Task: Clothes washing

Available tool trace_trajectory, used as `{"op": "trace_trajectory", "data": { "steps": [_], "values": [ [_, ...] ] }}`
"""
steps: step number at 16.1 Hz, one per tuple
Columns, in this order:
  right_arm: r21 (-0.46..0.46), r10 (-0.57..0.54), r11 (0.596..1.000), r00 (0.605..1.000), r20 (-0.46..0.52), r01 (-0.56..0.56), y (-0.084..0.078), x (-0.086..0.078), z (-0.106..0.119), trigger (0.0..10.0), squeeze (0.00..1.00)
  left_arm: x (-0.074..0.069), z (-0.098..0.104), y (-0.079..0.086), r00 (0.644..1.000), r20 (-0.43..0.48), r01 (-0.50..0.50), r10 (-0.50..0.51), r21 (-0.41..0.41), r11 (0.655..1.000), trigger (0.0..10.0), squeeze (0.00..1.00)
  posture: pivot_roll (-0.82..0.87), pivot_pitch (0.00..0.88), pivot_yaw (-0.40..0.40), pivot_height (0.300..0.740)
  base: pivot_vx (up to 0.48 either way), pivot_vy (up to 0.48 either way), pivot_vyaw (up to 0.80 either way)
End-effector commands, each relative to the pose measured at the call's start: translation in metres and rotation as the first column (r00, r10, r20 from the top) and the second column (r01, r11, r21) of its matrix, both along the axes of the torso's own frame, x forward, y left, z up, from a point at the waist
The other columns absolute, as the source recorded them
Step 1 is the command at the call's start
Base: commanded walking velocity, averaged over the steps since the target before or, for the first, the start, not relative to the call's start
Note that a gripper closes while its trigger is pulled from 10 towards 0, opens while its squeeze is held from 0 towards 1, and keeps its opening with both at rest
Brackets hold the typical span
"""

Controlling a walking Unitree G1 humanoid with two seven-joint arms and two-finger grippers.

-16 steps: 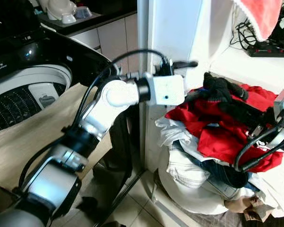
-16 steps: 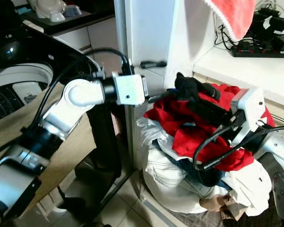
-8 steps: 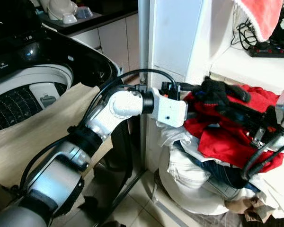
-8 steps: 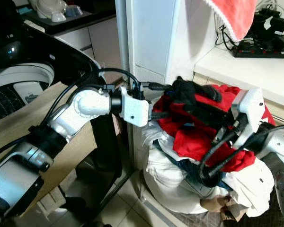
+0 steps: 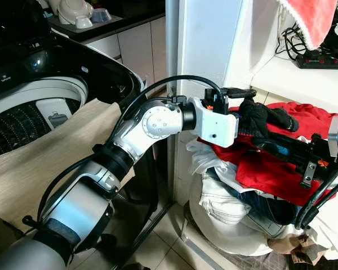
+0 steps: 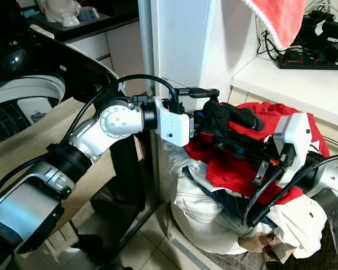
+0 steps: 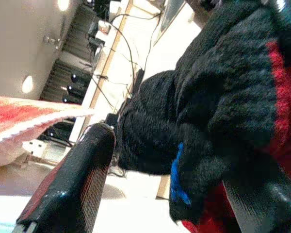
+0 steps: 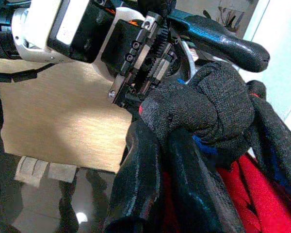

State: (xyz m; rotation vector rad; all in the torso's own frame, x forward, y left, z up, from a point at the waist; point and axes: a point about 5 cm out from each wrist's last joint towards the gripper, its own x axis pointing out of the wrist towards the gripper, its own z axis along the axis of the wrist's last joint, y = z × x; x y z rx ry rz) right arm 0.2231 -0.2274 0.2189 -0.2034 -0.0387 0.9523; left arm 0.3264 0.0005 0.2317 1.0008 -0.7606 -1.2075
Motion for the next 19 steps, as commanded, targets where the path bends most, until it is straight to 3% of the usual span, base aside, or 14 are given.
{"op": "trace_trajectory", "data": {
  "steps": [1,2,3,4,16,17,18,19],
  "values": [
    [-0.006,0.028,1.000,0.999,0.016,-0.028,0.0036,-0.0014,0.0055,0.0,0.00,-0.0030,0.0023,-0.0021,0.999,0.003,0.034,-0.034,-0.008,0.999,10.0,0.00,-0.18,0.000,0.056,0.740,0.000,0.000,0.00],
    [-0.006,0.025,1.000,1.000,0.016,-0.025,0.0032,-0.0010,0.0055,0.0,0.00,-0.0040,0.0016,-0.0028,0.999,0.000,0.043,-0.043,-0.012,0.999,9.1,0.00,-0.18,0.000,0.055,0.740,0.000,0.000,0.00],
    [-0.007,0.025,1.000,1.000,0.017,-0.024,0.0032,-0.0006,0.0054,0.0,0.00,-0.0044,0.0013,-0.0032,0.999,-0.008,0.045,-0.046,-0.021,0.999,3.0,0.00,-0.18,0.000,0.055,0.740,0.000,0.000,0.00],
    [-0.008,0.024,1.000,1.000,0.017,-0.024,0.0032,-0.0006,0.0052,0.0,0.00,-0.0046,0.0014,-0.0033,0.999,-0.015,0.049,-0.050,-0.028,0.998,0.0,0.00,-0.18,0.000,0.054,0.740,0.000,0.000,0.00],
    [-0.027,-0.020,0.999,0.998,0.057,0.021,0.0009,0.0044,0.0044,0.0,0.00,0.0013,0.0059,0.0026,0.999,-0.039,0.030,-0.031,-0.037,0.999,0.0,0.00,-0.17,0.000,0.054,0.740,0.000,0.000,0.00],
    [-0.032,-0.027,0.999,0.998,0.064,0.029,0.0006,0.0055,0.0046,1.3,0.00,0.0022,0.0072,0.0025,0.999,-0.042,0.026,-0.027,-0.041,0.999,0.0,0.00,-0.17,0.000,0.053,0.740,0.000,0.000,0.00],
    [-0.032,-0.033,0.999,0.998,0.062,0.035,0.0002,0.0068,0.0048,4.3,0.00,0.0026,0.0094,0.0020,0.999,-0.042,0.025,-0.027,-0.046,0.999,0.0,0.00,-0.17,0.000,0.053,0.740,0.000,0.000,0.00],
    [-0.028,-0.037,0.999,0.998,0.058,0.039,-0.0002,0.0078,0.0049,10.0,0.04,0.0028,0.0099,0.0020,0.999,-0.042,0.024,-0.026,-0.047,0.999,0.0,0.00,-0.17,0.000,0.053,0.740,0.000,0.000,0.00]
  ]
}}
